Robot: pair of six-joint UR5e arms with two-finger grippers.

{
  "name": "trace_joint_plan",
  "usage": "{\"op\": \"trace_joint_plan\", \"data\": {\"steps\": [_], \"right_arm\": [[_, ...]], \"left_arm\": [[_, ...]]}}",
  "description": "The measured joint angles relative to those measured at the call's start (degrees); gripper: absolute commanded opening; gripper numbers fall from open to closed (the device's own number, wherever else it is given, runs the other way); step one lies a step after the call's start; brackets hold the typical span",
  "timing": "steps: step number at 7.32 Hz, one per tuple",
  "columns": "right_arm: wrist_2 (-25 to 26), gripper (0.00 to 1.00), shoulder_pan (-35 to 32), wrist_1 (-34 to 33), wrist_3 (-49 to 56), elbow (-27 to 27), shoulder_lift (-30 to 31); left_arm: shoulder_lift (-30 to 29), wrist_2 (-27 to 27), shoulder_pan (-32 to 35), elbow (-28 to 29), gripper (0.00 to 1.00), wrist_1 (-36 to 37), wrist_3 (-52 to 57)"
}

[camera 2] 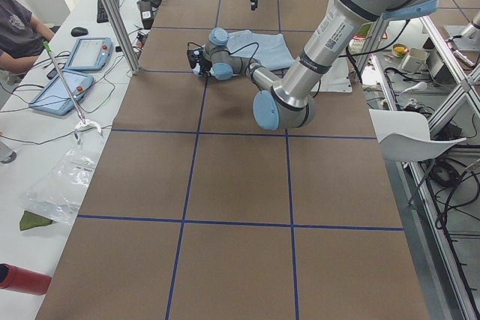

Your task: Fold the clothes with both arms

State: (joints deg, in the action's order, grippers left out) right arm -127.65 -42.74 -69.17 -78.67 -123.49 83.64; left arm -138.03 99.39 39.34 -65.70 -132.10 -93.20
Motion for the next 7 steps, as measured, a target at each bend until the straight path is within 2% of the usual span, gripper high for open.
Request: {"op": "trace_joint_plan", "data": {"steps": [2, 5, 6, 7], "right_arm": [[0.3, 1.0, -0.7, 0.0, 0.0, 0.3, 0.0], [1.4, 1.0, -0.9, 0.0, -0.2, 0.7, -0.1], [1.5, 1.0, -0.9, 0.0, -0.2, 0.9, -0.2], [1.7, 1.0, -0.9, 0.0, -0.3, 0.9, -0.2]], "left_arm": [[-5.1, -4.0, 2.5, 10.2, 0.0, -6.3, 4.0], [-9.3, -11.2, 2.8, 19.0, 0.0, -15.1, 6.6], [-9.6, -11.9, 2.8, 20.3, 0.46, -16.6, 7.5], [-9.7, -12.2, 2.8, 20.8, 0.85, -17.2, 8.0]]}}
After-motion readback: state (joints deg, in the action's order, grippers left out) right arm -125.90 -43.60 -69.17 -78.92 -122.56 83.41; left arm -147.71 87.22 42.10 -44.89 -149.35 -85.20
